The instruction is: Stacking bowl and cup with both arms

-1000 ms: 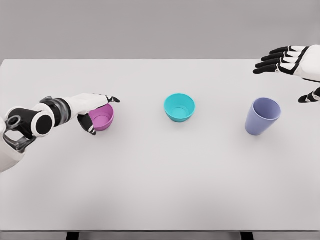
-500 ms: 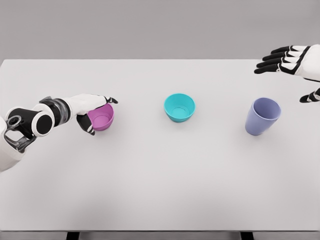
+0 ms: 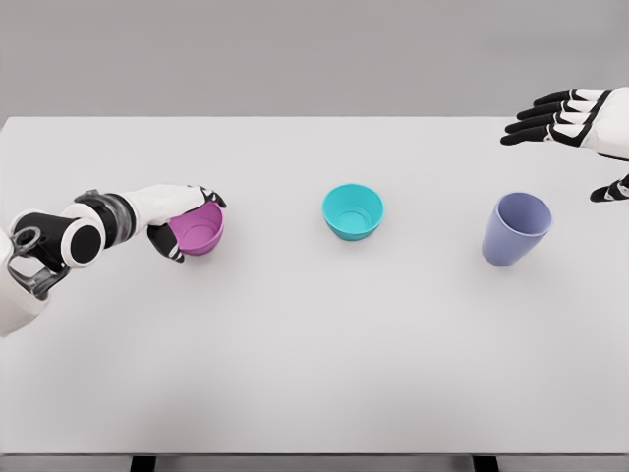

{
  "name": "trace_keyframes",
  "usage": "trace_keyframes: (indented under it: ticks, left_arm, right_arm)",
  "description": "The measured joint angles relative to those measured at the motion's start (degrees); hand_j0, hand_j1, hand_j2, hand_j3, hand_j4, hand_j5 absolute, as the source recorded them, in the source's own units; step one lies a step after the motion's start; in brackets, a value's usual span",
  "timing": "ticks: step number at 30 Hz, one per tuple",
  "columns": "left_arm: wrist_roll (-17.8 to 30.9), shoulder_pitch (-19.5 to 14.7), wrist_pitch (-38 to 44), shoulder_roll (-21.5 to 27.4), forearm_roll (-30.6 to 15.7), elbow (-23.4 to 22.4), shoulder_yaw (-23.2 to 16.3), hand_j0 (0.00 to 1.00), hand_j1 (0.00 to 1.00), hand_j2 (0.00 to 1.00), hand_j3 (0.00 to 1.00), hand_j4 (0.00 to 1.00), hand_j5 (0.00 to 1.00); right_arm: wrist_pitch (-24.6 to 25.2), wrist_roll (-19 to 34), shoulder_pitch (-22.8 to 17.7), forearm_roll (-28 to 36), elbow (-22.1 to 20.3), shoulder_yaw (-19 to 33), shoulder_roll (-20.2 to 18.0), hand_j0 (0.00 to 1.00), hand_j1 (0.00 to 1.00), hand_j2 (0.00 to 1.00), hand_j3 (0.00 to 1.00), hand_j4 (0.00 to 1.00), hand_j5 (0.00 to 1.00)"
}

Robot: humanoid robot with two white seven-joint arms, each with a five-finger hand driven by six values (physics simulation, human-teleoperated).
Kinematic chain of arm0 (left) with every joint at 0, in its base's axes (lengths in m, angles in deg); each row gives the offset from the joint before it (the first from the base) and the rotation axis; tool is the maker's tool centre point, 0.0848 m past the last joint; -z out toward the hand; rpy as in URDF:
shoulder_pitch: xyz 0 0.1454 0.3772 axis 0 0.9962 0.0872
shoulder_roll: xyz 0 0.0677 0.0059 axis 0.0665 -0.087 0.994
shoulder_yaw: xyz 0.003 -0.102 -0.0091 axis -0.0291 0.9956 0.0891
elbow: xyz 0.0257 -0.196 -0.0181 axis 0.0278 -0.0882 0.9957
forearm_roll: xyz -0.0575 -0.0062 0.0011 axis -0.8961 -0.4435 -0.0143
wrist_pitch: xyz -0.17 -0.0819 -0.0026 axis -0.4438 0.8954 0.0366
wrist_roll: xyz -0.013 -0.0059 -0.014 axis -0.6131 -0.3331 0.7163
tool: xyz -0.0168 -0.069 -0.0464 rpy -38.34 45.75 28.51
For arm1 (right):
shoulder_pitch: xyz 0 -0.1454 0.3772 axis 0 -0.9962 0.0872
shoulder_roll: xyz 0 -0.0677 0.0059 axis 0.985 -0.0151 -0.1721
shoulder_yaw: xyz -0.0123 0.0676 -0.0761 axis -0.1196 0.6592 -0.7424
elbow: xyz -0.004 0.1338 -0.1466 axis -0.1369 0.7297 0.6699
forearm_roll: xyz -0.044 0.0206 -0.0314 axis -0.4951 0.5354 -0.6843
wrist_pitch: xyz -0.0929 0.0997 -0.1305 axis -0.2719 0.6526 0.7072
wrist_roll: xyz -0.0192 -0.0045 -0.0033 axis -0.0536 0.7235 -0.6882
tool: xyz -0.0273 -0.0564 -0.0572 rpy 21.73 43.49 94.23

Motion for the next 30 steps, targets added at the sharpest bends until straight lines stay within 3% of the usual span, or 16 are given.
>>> trace_keyframes:
  ticks: [14, 30]
  left_arm:
    - [0.0, -4.2, -0.5, -0.2, -0.1, 1.6, 0.0, 0.65, 0.65, 0.65, 0.65, 0.65, 0.65]
    - [0.0, -9.8, -0.8, -6.7, -0.1, 1.7, -2.3, 0.64, 0.64, 0.64, 0.64, 0.64, 0.64]
  right_arm:
    - [0.0, 0.0, 0.2, 0.0, 0.0, 0.1, 0.0, 1.0, 1.0, 1.0, 1.0, 1.0, 1.0]
    - [0.0, 0.0, -0.1, 0.0, 0.0, 0.0, -0.3, 1.0, 1.0, 1.0, 1.0, 1.0, 1.0]
